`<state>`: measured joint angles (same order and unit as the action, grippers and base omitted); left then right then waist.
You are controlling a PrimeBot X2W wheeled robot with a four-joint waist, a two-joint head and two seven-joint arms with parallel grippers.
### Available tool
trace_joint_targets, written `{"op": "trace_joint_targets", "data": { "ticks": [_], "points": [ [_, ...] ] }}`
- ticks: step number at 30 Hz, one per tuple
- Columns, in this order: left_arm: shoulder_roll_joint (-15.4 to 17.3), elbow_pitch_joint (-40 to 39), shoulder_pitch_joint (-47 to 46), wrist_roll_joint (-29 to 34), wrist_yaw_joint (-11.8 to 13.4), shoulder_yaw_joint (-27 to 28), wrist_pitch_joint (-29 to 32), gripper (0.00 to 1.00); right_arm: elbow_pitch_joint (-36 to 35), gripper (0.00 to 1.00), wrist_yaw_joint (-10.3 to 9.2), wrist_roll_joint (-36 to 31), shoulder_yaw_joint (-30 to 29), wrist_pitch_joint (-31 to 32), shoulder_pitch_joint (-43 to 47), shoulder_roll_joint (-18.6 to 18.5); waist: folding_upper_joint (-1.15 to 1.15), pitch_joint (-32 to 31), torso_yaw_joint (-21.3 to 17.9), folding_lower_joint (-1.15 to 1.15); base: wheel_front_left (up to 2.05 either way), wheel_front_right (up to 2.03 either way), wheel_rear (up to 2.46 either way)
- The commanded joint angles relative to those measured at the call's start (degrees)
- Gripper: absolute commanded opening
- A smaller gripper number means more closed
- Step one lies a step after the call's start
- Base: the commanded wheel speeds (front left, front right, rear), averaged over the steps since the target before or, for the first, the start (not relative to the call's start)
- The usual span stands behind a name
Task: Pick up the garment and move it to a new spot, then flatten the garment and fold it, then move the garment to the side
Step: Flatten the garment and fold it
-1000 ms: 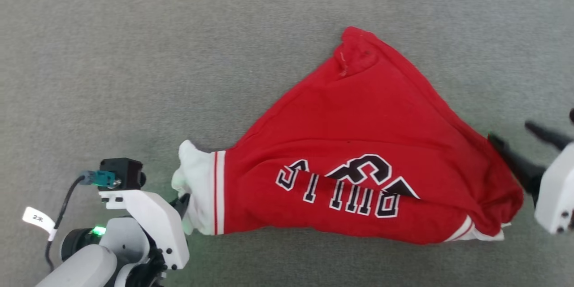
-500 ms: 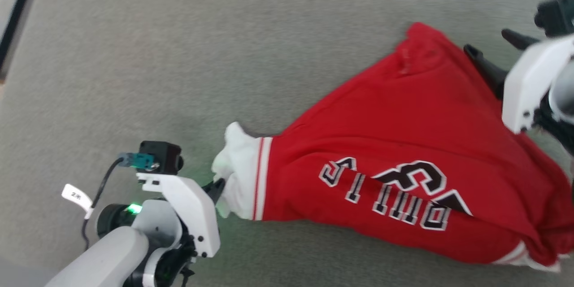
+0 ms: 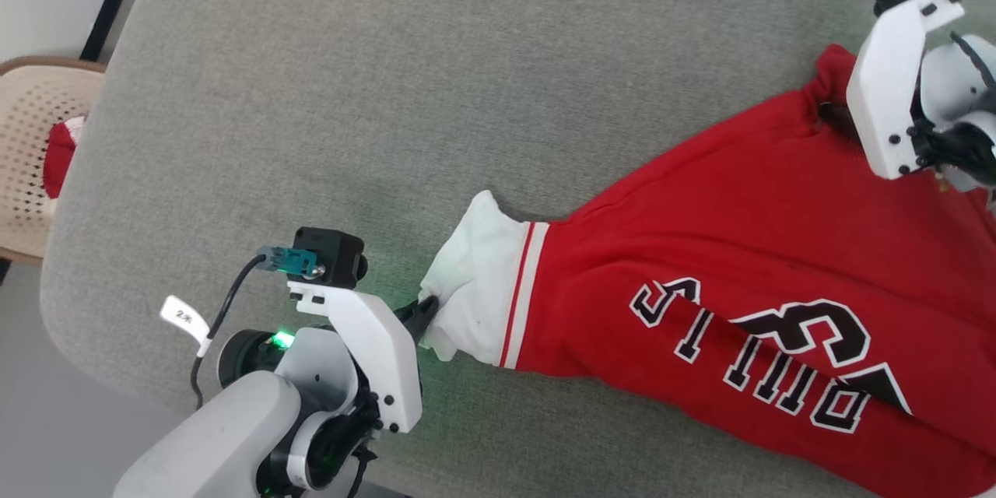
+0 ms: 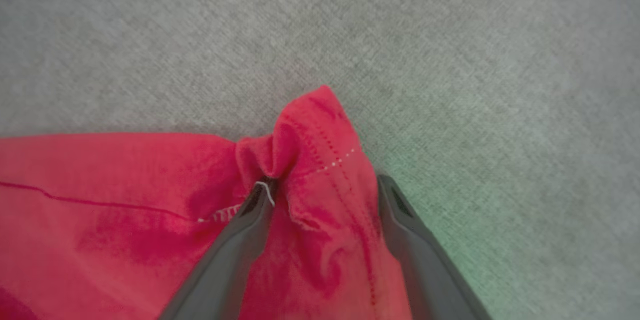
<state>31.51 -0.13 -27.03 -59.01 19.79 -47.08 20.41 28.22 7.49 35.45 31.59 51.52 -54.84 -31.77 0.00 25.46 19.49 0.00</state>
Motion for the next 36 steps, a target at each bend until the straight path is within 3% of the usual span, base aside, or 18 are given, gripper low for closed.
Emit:
{"op": "trace_joint_targets", "data": {
  "ticks": [1,2,7,16,24,29,36],
  "points": [
    [-0.38,0.86,-1.07,0.38,-0.43,-0.04,-0.17,0.0,3.78,0.55,0.0,0.83,4.62,4.03,1.72,-0.16,0.0,0.52,0.57,0.0,0.0,0.0,0.0],
    [-0.5,1.2,-1.21,0.23,-0.55,0.06,-0.15,0.0,4.78,0.0,0.0,1.45,5.72,4.94,1.47,-0.45,0.0,0.56,0.6,0.0,0.0,0.0,0.0],
    [-0.33,2.59,-2.34,-0.22,-0.89,0.57,0.51,0.0,6.27,0.0,-0.02,3.5,6.93,3.51,-1.93,-1.25,0.0,0.27,0.1,0.0,0.0,0.0,0.0],
    [7.99,1.01,-11.68,0.94,-0.42,5.57,5.52,0.0,3.13,0.0,-0.04,8.68,5.13,-4.44,-7.85,-2.6,0.0,-3.59,-5.06,0.0,0.0,0.0,0.0],
    [13.72,1.91,-24.96,3.12,-2.04,8.02,13.07,0.0,0.82,0.0,-0.04,9.97,2.62,-8.79,-9.63,-4.22,0.0,-8.39,-10.29,0.0,0.0,0.0,0.0],
    [14.04,6.08,-33.28,5.36,-4.08,8.15,15.4,0.0,0.04,0.0,-0.06,9.07,0.41,-11.83,-10.86,-3.87,0.0,-11.46,-12.92,0.0,0.0,0.0,0.0],
    [11.45,13.91,-43.16,8.71,-7.26,7.87,14.9,0.0,-0.01,0.0,-0.06,6.93,-3.69,-15.31,-12.65,-1.29,0.0,-15.25,-15.42,0.0,0.0,0.0,0.0]
  ]
}}
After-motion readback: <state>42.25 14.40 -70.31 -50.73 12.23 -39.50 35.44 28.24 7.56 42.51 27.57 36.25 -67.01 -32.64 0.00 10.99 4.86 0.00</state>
